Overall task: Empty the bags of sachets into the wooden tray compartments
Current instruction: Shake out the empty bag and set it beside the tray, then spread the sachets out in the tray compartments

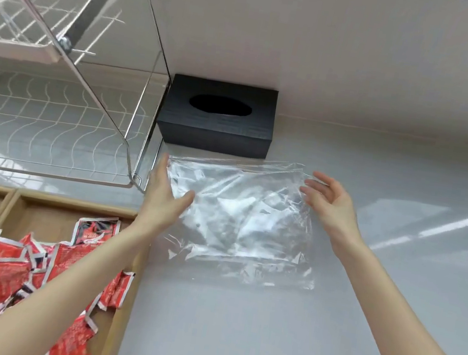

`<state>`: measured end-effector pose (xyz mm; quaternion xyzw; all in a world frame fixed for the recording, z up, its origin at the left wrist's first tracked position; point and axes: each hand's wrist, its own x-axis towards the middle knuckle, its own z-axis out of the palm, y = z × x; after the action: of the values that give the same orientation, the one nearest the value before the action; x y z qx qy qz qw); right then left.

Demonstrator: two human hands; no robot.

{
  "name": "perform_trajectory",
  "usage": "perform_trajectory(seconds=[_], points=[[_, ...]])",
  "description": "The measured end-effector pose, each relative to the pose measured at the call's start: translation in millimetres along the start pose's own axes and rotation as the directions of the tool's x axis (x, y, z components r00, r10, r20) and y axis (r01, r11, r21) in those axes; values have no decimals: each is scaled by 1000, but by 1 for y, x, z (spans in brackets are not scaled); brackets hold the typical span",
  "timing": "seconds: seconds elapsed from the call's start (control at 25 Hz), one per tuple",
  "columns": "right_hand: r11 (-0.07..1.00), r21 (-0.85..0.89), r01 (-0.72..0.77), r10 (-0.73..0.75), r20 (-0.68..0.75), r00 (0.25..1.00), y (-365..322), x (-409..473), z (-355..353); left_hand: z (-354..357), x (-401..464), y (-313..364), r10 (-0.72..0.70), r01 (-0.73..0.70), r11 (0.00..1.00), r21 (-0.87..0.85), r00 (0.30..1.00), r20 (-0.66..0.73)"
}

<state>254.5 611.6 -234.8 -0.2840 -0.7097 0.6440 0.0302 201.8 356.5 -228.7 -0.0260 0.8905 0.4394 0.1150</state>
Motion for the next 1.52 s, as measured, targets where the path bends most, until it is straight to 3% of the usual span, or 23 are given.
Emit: perform_trajectory(seconds=[0.16,0.36,0.56,0.84,1.16,1.52], points=[[989,-134,70,-58,95,994,0,0,5,8,12,-2,2,-1,996,94,1000,-18],[935,-313,166,-143,95,985,-8,-11,5,-2,3,-1,68,-67,987,149,998,-4],[797,-528,295,-256,147,955,-30,-45,3,-27,-21,10,302,-294,868,400,952,45],[514,-765,388,-187,342,921,-41,-129,35,-73,-83,5,287,-341,719,606,939,188],[515,-704,490,-180,470,864,-20,-233,95,-125,-166,-60,291,-333,722,606,941,170],[623,-515,589,-293,545,786,23,-313,179,-169,-225,-155,252,-401,748,529,909,332]])
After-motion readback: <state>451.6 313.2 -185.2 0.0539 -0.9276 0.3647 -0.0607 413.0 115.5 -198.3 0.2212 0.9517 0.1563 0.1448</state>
